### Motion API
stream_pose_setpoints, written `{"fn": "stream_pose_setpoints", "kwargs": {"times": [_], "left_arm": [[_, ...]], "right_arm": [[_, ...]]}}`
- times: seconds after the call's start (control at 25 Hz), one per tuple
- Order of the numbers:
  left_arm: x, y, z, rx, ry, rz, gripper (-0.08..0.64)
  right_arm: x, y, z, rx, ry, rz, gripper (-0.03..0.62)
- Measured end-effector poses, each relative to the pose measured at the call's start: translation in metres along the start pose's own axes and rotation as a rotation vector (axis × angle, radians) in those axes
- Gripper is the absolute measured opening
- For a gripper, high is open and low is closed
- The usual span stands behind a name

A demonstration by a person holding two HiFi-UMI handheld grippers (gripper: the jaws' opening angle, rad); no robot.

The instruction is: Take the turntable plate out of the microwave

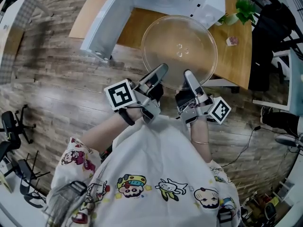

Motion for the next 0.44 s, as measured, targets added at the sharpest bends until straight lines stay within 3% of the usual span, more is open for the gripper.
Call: {"fn": "stream_pose_setpoints", "kwargs": {"times": [0.44], "left_arm": [[0.0024,-0.0041,-0.0013,-0.009,0.015,-0.021,0.032]], "right_arm": [[0.0017,0.0024,-0.0019,0.006,0.004,0.000,0.043]]}}
Point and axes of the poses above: the fingertips, and each gripper's own axes: z backward along the fingers, y to its left, x out of its top, the point moved 8 cm from there along z, backward along the fingers, and after that the axes turned 13 degrees about x, right-handed, at the moved point
